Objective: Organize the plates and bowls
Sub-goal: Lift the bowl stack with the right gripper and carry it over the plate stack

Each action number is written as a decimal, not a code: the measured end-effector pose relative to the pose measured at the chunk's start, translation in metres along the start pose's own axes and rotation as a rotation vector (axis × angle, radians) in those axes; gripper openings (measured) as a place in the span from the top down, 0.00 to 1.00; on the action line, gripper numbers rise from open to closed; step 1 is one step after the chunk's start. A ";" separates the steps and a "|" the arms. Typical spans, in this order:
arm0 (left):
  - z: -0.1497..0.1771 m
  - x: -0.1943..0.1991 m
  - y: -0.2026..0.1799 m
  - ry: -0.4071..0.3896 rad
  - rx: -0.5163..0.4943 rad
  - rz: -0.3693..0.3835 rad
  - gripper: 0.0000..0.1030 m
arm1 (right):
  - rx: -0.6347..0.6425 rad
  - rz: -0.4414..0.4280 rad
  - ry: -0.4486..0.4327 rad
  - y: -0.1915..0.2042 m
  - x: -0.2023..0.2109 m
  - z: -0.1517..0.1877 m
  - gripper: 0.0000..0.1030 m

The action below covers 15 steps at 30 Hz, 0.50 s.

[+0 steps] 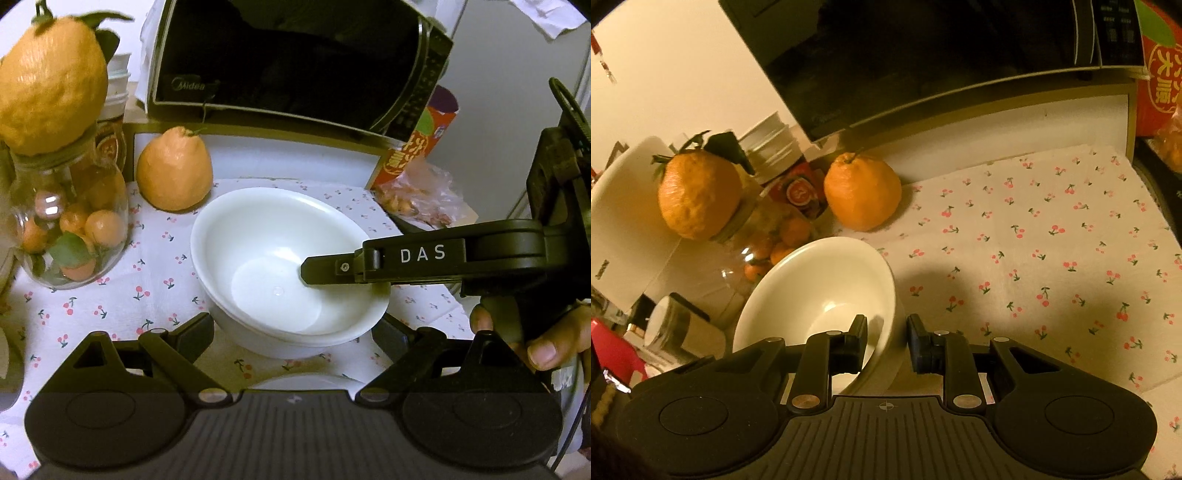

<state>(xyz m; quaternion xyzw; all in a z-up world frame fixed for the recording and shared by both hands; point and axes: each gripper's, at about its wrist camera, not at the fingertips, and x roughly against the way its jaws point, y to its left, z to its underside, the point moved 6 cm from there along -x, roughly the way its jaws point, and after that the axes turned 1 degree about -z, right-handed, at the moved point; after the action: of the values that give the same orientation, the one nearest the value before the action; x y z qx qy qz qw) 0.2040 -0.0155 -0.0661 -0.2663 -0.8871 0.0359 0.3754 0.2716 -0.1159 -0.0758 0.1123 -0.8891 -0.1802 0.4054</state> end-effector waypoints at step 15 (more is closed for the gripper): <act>0.001 0.028 -0.022 -0.018 0.001 0.011 0.12 | 0.029 0.005 -0.017 0.016 0.047 0.005 0.77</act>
<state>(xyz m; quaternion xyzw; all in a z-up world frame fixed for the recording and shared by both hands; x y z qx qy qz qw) 0.1771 -0.0204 -0.0433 -0.2704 -0.8889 0.0408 0.3674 0.2370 -0.1167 -0.0403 0.1145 -0.8953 -0.1672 0.3966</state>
